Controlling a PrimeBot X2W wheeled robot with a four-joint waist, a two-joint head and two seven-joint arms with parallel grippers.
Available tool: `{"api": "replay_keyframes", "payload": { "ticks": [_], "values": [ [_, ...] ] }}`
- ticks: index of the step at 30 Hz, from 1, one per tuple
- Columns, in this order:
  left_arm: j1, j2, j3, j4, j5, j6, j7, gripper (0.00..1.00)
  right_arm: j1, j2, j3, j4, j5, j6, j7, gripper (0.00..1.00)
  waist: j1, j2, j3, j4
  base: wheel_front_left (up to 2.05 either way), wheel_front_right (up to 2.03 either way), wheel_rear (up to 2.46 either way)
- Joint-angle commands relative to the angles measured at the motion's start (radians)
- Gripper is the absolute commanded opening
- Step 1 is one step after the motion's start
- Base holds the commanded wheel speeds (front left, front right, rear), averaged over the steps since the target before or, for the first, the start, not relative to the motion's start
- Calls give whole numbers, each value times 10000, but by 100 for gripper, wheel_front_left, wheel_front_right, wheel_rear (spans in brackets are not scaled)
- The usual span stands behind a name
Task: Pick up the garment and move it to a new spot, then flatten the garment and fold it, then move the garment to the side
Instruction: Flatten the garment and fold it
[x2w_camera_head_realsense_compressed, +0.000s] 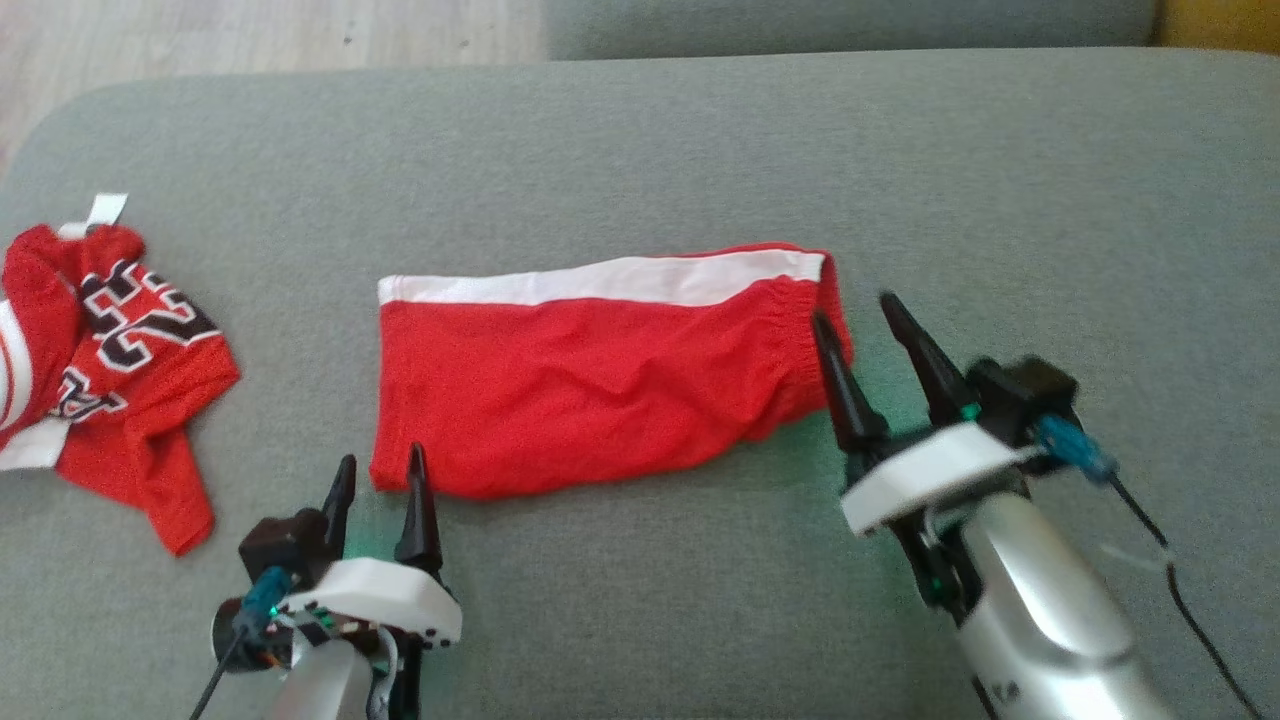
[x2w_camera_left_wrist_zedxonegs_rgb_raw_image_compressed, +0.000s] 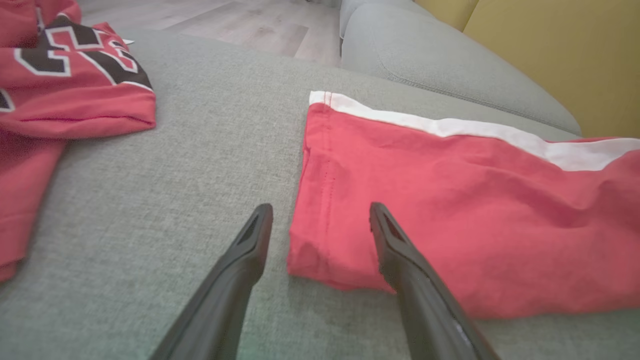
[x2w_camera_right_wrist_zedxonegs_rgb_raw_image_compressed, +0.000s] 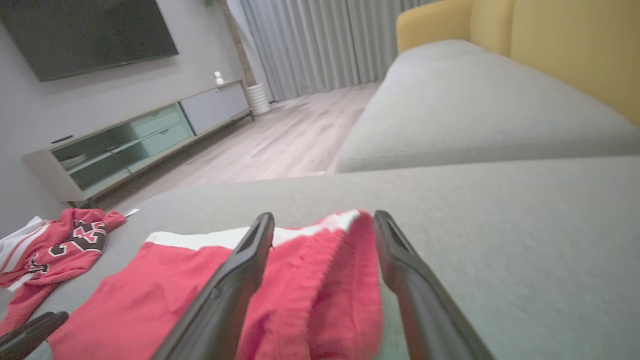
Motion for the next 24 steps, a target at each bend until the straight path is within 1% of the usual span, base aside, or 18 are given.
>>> {"api": "replay_keyframes", "payload": {
  "ticks": [1, 5, 8, 12, 15, 17, 20, 24],
  "values": [
    [-43, 63, 339, -318, 107, -31, -81, 100, -606, 116, 371, -257, -55, -7, -110, 100, 0, -1, 98, 188, 0, 0, 0],
    [10, 54, -35, -375, -166, -131, -81, 100, -1048, 116, 487, 784, -528, -7, -110, 100, 0, -1, 234, 605, 0, 0, 0],
    [-19, 52, -238, -380, -305, -65, -81, 100, -1180, 116, 66, 1842, -859, -7, -110, 100, 0, -1, 327, 892, 0, 0, 0],
    [-10, 51, -126, -399, -383, 33, -81, 100, -1205, 116, -411, 2979, -1018, -7, -111, 100, 0, -1, 472, 1099, 0, 0, 0],
    [17, 50, -60, -403, -346, 10, -81, 100, -1183, 116, -491, 3190, -925, -7, -111, 100, 0, -1, 505, 1115, 0, 0, 0],
    [43, 50, -33, -414, -328, -3, -81, 100, -1136, 116, -514, 3378, -608, -7, -111, 100, 0, -1, 519, 1124, 0, 0, 0],
    [74, 50, -54, -415, -332, -13, -81, 100, -1044, 116, -58, 3739, 47, -7, -111, 100, 0, -1, 507, 1144, 0, 0, 0],
    [78, 50, -147, -435, -373, -41, -81, 100, -981, 116, 1415, 3660, 1400, -7, -54, 100, 0, -1, 531, 1195, 0, 0, 0]
  ]
}}
